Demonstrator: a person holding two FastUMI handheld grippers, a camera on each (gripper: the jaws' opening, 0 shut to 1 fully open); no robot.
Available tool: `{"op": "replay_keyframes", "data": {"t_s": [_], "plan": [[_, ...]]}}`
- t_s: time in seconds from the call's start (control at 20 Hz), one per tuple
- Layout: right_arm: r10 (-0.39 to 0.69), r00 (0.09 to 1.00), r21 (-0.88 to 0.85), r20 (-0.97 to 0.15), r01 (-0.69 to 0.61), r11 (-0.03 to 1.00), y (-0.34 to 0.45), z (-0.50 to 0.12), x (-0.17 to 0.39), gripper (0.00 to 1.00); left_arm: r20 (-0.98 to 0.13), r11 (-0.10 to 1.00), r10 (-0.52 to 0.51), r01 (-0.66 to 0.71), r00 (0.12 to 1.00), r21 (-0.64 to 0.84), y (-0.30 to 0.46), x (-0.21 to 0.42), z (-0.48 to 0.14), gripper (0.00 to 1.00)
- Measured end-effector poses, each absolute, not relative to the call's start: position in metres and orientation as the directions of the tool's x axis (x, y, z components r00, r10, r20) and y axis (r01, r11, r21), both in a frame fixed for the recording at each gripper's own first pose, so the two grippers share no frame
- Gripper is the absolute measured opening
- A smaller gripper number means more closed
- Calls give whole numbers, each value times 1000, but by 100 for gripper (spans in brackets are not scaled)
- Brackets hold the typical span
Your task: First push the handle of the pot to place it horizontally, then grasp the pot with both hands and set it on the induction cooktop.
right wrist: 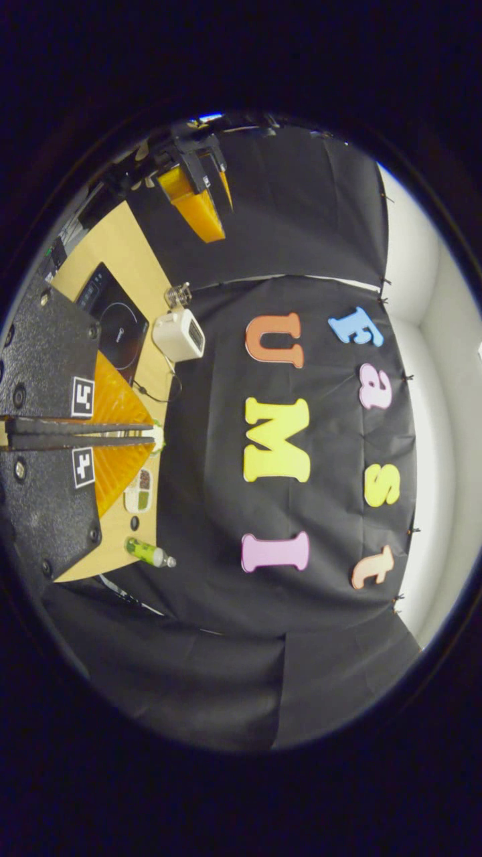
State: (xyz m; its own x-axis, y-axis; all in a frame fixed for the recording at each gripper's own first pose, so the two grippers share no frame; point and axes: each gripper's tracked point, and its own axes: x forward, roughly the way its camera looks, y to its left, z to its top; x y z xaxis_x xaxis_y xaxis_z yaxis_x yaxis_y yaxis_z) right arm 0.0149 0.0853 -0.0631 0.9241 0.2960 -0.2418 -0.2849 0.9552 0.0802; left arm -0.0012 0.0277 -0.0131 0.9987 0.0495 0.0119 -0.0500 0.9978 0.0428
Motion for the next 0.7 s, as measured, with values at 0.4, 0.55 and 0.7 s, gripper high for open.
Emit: {"op": "replay_keyframes", "data": {"t_s": [0.4, 0.55, 0.7], "plan": [[409, 818, 118, -404, -397, 910, 152, -148, 17, 4, 1, 996, 81, -81, 997, 41, 37, -6, -28, 96], [440, 770, 155, -461, -419, 895, 177, -186, 15, 4, -6, 995, 87, -87, 996, 40, 41, -7, -32, 96], [446, 728, 156, -520, -433, 888, 194, -227, 10, 4, -11, 994, 103, -102, 995, 42, 47, -9, -35, 96]]}}
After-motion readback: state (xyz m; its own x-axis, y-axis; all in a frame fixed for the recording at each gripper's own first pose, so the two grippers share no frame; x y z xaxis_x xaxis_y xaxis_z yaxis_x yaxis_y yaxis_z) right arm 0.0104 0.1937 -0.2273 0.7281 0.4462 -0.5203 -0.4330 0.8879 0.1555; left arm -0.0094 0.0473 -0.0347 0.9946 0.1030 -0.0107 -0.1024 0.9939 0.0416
